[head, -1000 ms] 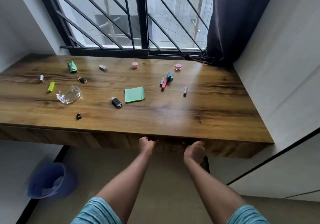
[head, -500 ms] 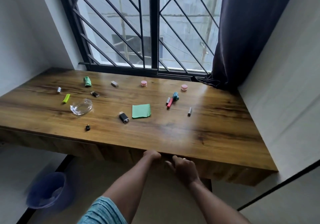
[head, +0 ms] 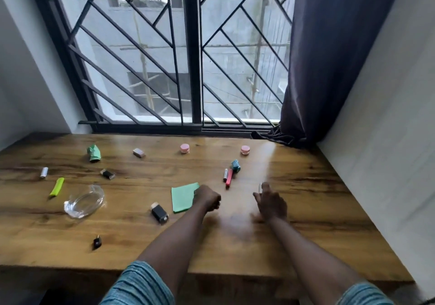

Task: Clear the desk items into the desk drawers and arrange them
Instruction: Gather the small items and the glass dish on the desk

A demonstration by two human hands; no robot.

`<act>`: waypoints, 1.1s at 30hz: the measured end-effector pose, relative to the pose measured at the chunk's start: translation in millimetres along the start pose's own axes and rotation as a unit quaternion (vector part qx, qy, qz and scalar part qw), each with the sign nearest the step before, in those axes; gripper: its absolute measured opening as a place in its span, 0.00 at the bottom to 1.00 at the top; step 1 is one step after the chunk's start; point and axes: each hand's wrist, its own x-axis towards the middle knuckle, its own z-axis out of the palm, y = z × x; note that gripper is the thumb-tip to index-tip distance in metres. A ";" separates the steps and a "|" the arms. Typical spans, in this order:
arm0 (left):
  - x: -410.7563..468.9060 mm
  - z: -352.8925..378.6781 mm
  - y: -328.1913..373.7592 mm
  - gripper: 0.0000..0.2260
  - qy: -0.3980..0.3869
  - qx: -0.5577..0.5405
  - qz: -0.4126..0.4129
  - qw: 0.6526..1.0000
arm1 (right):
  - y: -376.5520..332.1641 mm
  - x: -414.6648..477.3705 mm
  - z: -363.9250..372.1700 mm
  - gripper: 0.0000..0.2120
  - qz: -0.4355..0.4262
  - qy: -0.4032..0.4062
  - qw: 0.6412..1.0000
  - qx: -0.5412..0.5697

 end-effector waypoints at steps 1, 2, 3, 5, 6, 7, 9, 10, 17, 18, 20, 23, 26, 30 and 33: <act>16.4 -3.9 6.4 0.06 0.021 0.017 0.017 0.999 | -2.4 13.0 1.8 0.19 0.029 -0.006 1.000 0.007; 32.9 -6.9 11.8 0.07 0.040 0.034 0.029 0.998 | -4.0 25.2 3.9 0.19 0.059 -0.010 0.998 0.018; 47.0 -9.4 15.9 0.09 0.058 0.045 0.036 0.997 | -4.6 35.1 6.2 0.18 0.086 -0.012 0.996 0.031; 69.0 -12.7 25.8 0.11 0.071 0.056 0.052 0.995 | -8.1 51.4 11.0 0.18 0.138 -0.015 0.988 0.064; 75.5 -13.0 32.4 0.10 0.068 0.060 0.058 0.994 | -9.8 58.0 13.4 0.17 0.160 -0.018 0.984 0.073; 82.5 -12.1 38.7 0.10 0.065 0.063 0.062 0.994 | -10.9 63.1 15.8 0.17 0.176 -0.024 0.981 0.078; 94.9 -7.6 50.3 0.11 0.060 0.077 0.067 0.993 | -11.3 71.9 19.6 0.17 0.195 -0.045 0.977 0.070; 99.6 -4.4 55.5 0.12 0.055 0.085 0.067 0.993 | -10.9 75.9 21.6 0.17 0.199 -0.059 0.976 0.061; 124.6 14.6 74.5 0.13 0.067 0.162 0.077 0.981 | -5.4 108.4 24.8 0.14 0.184 -0.130 0.974 0.000; 125.9 15.7 74.3 0.12 0.069 0.173 0.075 0.980 | -4.7 112.5 24.7 0.14 0.180 -0.137 0.974 0.002; 129.8 17.7 74.9 0.12 0.067 0.180 0.068 0.979 | -2.4 120.3 24.6 0.14 0.177 -0.143 0.974 0.008; 131.5 18.4 78.5 0.12 0.062 0.183 0.061 0.979 | -0.2 128.4 25.7 0.14 0.178 -0.147 0.973 0.020; 129.3 20.5 79.7 0.14 0.069 0.206 0.054 0.975 | -0.1 131.5 26.4 0.14 0.175 -0.144 0.974 0.024; 125.1 21.9 75.5 0.10 0.097 0.191 0.042 0.976 | 0.1 131.8 27.3 0.13 0.170 -0.142 0.975 0.026; 119.2 14.4 71.1 0.11 0.112 0.124 0.014 0.986 | -0.1 129.1 25.8 0.12 0.169 -0.140 0.975 0.039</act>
